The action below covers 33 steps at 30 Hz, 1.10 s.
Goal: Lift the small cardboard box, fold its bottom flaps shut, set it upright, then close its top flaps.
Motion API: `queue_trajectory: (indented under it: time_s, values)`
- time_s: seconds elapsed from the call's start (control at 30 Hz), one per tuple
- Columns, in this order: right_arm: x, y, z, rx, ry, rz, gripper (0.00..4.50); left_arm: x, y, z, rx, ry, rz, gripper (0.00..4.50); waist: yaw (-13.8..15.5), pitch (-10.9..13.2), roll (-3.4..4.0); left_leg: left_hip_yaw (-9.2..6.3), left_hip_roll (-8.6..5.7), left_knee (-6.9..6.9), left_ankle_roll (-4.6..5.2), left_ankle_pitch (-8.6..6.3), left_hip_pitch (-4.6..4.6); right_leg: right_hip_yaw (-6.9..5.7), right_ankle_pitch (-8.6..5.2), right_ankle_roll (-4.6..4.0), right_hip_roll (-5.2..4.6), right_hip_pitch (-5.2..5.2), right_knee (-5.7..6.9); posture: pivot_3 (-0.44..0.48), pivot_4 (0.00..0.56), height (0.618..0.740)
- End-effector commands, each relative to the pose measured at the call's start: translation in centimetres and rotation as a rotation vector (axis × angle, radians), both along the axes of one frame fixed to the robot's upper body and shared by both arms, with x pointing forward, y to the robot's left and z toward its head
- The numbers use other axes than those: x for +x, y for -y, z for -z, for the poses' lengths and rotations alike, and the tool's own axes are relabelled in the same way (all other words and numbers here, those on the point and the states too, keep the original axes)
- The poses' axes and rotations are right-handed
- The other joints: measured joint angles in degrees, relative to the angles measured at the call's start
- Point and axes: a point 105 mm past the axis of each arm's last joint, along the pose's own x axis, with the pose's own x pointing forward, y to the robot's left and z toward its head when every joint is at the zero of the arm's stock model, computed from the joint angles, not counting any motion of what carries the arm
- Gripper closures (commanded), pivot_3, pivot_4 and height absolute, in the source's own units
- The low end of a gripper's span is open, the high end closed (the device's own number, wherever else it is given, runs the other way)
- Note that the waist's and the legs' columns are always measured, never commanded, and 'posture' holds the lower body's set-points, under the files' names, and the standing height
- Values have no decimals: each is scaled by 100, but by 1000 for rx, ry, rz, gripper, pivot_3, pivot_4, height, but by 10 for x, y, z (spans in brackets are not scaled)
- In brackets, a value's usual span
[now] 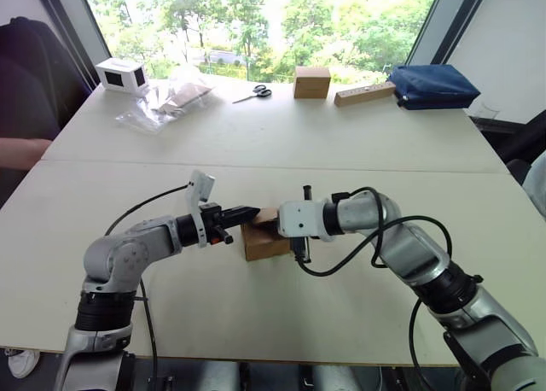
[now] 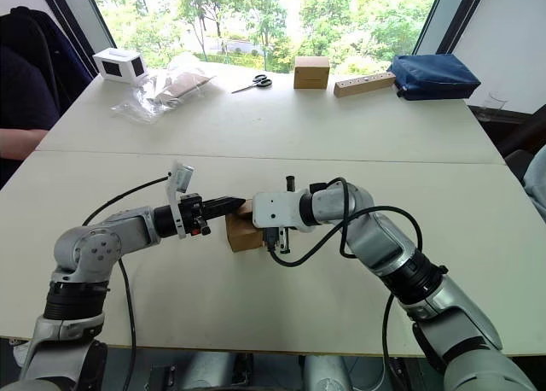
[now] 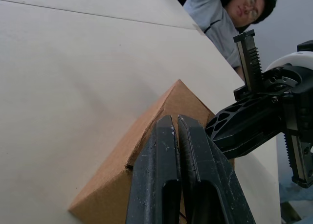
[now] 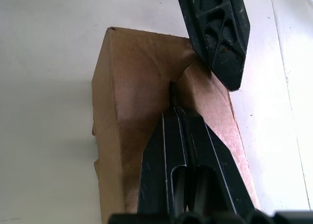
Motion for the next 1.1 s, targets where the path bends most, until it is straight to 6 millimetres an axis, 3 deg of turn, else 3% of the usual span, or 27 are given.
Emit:
queue_trajectory:
  time_s: [0.03, 0.33, 0.5, 0.77, 1.1]
  values:
    - [0, 1, -4, 13, -8, 14, 4500, -5, 8, 4, 76, 45, 37, 4374, 1, 0, 0, 0, 0, 0, 0, 0, 0, 0, 0, -1, 0, 0, 0, 0, 150, 740]
    - [-14, 8, -35, 211, -148, 22, 4500, -5, 7, 13, 214, 150, 68, 4374, 1, 0, 0, 0, 0, -1, 3, -3, -1, 0, -5, -10, -6, 0, -3, 0, 150, 740]
    - [-4, 23, -41, 287, -162, 106, 4500, -5, 4, -18, 65, 180, 57, 4374, -3, 1, 0, 0, 0, -3, 7, -6, -1, -1, -9, -17, -10, -2, -5, 0, 150, 740]
    - [5, 27, -33, 321, -149, 158, 4500, -15, 7, -41, 76, 272, 14, 4374, -6, 2, 1, 3, 1, -8, 8, -6, -3, 0, -8, -14, -11, -7, -6, 0, 150, 740]
    - [1, 20, -24, 307, -162, 128, 4500, -19, 9, -20, 248, 320, 3, 4374, -1, 3, 2, 5, 0, -9, 8, -6, -3, 0, -9, -16, -7, -6, -10, 0, 150, 740]
